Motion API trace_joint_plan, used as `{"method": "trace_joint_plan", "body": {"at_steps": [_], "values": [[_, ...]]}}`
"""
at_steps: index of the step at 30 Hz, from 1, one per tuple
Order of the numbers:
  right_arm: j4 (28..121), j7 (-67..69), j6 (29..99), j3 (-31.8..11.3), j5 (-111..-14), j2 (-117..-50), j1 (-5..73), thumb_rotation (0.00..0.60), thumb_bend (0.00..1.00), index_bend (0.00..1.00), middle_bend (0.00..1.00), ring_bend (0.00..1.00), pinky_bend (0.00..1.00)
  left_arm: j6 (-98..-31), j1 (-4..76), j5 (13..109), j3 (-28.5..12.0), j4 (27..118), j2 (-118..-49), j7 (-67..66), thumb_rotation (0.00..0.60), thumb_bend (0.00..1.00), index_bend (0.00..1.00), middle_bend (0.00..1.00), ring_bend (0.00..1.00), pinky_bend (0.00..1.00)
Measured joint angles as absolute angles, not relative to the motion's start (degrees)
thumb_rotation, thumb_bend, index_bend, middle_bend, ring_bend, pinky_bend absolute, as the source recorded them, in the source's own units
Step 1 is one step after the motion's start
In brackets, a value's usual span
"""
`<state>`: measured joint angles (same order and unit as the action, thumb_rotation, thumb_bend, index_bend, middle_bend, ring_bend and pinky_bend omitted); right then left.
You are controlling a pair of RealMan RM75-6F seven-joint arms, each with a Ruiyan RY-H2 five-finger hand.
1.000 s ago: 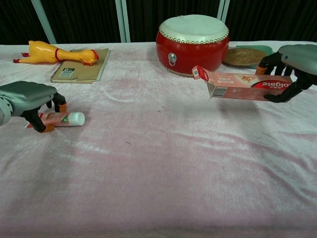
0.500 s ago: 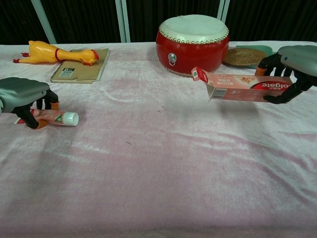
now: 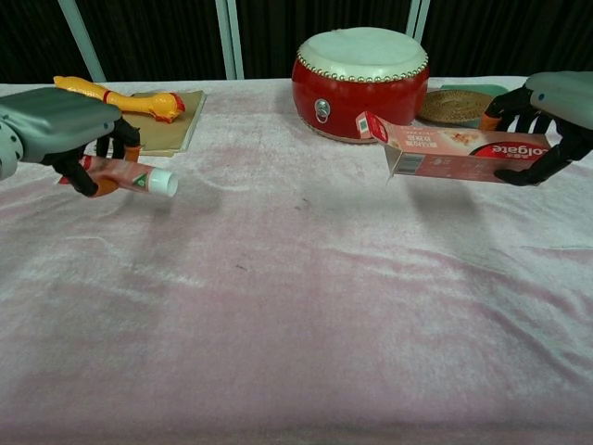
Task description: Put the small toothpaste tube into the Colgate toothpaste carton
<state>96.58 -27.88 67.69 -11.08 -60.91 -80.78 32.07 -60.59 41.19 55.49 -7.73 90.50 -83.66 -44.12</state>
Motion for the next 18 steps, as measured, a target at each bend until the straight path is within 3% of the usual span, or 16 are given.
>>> {"method": "trace_joint_plan", "body": {"at_steps": [9,18], "values": [[102.17,-30.22,70.23,-14.01,-56.39,-81.34,32.49,0.6,0.36,0.46,0.45,0.38,0.37,-59.23,49.85,54.99,-13.16,100.81,-76.92,-54.51,0.6,0.45,0.56,0.5,0.4,0.47],[109.12,-35.63,75.04,-18.53,-48.19,-83.2,34.31,0.6,0.36,0.46,0.45,0.38,0.37,-57.35,58.59,52.34,-15.32,103.3,-76.12,-63.27,0.6,0.45,0.56,0.5,0.4,0.47]]}}
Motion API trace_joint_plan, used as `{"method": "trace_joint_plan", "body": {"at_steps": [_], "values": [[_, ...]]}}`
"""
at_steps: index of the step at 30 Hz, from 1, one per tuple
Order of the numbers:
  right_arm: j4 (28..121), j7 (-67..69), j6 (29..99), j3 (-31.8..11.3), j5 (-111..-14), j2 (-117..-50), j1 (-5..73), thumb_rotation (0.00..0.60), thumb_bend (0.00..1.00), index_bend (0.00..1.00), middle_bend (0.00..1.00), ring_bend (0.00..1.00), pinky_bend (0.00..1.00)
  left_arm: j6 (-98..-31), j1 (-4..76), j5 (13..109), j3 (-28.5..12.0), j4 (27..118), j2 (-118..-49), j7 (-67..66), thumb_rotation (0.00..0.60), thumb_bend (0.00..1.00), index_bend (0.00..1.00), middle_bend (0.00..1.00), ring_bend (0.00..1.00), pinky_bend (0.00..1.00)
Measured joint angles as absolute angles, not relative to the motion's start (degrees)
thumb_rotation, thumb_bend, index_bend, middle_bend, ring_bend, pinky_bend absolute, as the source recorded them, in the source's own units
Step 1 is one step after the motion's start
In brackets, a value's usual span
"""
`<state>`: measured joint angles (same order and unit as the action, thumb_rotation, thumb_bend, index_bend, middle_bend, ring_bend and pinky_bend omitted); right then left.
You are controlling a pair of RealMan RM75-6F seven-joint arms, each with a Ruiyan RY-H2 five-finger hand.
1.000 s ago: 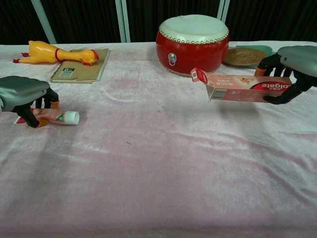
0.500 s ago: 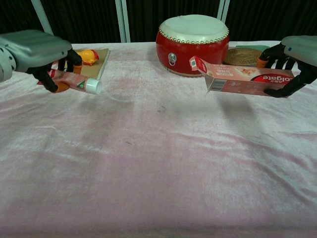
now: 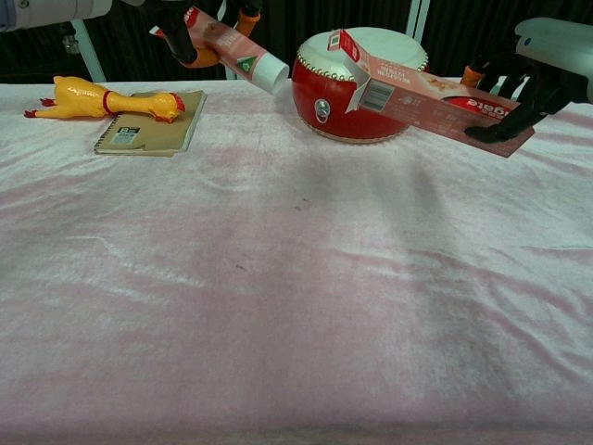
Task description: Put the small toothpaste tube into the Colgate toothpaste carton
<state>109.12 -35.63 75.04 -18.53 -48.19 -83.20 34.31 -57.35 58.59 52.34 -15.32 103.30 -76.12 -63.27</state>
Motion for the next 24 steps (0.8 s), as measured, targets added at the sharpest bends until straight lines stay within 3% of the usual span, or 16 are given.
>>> {"method": "trace_joint_plan", "body": {"at_steps": [24], "values": [[114.07,-37.35,78.15,-19.33,-43.48,-82.27,36.24,0.6,0.36,0.46,0.45,0.38,0.37,-61.53,68.39,50.47,-14.08,100.6,-80.19,-71.39,0.6,0.44,0.56,0.5,0.4,0.48]]}}
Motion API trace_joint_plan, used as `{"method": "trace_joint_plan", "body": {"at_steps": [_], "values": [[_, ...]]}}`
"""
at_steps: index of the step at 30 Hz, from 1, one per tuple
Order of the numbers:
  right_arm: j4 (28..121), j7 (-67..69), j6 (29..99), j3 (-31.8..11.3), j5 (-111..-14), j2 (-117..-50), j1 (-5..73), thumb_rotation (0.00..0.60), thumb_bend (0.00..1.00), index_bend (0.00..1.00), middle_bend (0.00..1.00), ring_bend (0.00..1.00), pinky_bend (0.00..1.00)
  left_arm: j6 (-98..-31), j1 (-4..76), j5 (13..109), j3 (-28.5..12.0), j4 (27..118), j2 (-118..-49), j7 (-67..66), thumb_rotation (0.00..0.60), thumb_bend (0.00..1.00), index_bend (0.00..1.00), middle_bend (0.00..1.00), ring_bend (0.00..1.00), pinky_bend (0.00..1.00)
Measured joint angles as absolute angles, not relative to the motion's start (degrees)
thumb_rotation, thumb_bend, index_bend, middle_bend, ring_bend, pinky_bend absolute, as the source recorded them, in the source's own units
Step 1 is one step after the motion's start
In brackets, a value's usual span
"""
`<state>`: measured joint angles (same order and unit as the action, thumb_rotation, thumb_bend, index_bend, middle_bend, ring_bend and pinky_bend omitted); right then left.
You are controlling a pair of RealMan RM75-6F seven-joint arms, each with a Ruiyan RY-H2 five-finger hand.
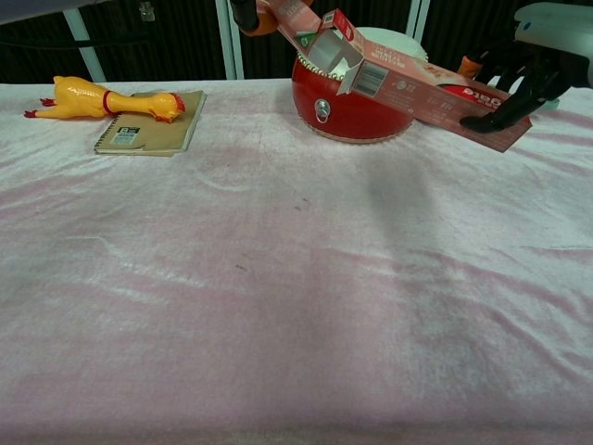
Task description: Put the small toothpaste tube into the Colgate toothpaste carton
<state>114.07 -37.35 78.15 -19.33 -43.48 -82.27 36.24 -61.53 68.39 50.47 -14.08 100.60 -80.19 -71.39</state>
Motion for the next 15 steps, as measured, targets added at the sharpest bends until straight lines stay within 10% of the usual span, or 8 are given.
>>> {"method": "trace_joint_plan", "body": {"at_steps": [15], "values": [[114.83,-37.29,78.98,-18.99,-42.75,-82.48,37.17,0.6,0.36,0.46,0.45,0.38,0.37,-65.51,70.92,50.84,-12.62,98.16,-85.42,-73.75,0.6,0.44,0.56,0.5,0.4,0.48]]}}
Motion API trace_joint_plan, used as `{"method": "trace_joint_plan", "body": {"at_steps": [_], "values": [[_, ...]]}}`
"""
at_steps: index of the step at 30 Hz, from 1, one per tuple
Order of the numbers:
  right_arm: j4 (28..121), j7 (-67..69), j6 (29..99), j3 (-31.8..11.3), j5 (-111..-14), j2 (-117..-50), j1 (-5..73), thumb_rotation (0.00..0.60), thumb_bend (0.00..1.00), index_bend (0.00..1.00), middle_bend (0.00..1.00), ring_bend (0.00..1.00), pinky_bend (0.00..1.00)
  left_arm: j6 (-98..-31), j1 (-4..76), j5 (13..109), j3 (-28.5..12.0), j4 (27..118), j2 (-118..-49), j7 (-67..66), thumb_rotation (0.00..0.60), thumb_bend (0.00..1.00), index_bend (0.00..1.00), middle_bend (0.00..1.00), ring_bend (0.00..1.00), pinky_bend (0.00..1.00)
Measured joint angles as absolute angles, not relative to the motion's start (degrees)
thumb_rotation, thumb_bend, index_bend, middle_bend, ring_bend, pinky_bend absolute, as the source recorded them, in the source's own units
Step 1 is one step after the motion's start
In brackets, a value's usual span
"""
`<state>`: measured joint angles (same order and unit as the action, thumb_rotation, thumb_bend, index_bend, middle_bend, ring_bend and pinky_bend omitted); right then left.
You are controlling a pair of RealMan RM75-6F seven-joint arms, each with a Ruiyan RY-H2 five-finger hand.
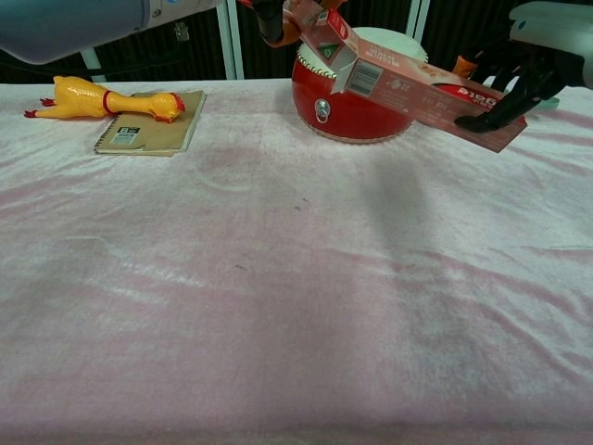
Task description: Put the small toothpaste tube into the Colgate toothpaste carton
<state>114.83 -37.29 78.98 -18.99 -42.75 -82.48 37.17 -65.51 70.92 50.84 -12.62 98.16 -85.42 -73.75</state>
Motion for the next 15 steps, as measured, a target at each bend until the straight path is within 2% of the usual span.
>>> {"method": "trace_joint_plan", "body": {"at_steps": [10,13,15], "values": [[115.61,-35.93,79.3,-19.84,-41.21,-82.59,37.43,0.6,0.37,0.46,0.45,0.38,0.37,-66.15,72.14,55.85,-10.64,94.92,-88.22,-74.28,0.6,0.43,0.56,0.49,0.4,0.47],[116.22,-35.0,79.26,-20.64,-40.13,-82.53,37.46,0.6,0.37,0.46,0.45,0.38,0.37,-65.89,72.58,57.96,-10.34,93.73,-88.72,-73.81,0.6,0.38,0.54,0.46,0.37,0.44],[116.78,-34.07,79.22,-21.36,-39.13,-82.47,37.46,0.6,0.38,0.46,0.45,0.38,0.37,-65.47,73.09,59.46,-10.3,92.76,-88.99,-73.43,0.6,0.27,0.49,0.39,0.32,0.39]]}}
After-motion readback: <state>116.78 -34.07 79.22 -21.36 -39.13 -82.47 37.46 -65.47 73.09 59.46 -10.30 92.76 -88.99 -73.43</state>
